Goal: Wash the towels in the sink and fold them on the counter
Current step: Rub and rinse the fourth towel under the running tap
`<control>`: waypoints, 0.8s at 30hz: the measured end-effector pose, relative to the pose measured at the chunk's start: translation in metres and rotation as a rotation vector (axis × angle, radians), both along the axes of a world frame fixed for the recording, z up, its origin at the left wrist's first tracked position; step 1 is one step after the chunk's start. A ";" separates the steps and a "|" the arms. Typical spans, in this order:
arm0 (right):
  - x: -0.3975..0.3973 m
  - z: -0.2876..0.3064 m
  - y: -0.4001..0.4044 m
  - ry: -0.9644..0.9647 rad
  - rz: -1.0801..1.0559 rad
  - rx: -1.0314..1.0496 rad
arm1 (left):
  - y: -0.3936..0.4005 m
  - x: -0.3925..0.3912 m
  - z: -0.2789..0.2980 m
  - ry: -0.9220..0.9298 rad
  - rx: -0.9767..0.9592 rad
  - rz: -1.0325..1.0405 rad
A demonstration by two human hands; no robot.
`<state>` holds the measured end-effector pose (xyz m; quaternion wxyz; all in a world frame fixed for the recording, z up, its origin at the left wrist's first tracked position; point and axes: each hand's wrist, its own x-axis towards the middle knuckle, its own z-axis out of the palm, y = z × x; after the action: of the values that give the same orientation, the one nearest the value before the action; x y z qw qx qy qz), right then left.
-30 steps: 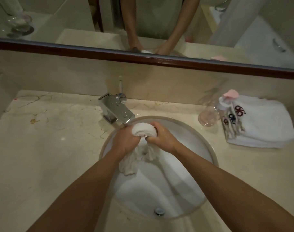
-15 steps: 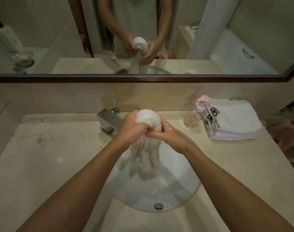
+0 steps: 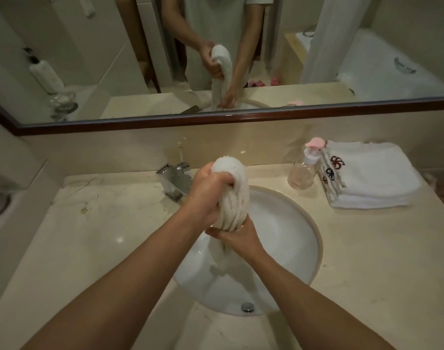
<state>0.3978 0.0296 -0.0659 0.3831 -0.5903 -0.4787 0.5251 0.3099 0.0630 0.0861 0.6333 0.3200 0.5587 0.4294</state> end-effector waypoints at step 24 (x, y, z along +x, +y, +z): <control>-0.020 -0.011 0.019 0.168 0.014 -0.137 | 0.019 -0.007 0.011 0.346 0.011 0.129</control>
<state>0.3777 0.0482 -0.0772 0.3769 -0.5656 -0.4120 0.6068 0.3032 0.0822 0.0971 0.4971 0.3562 0.6764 0.4105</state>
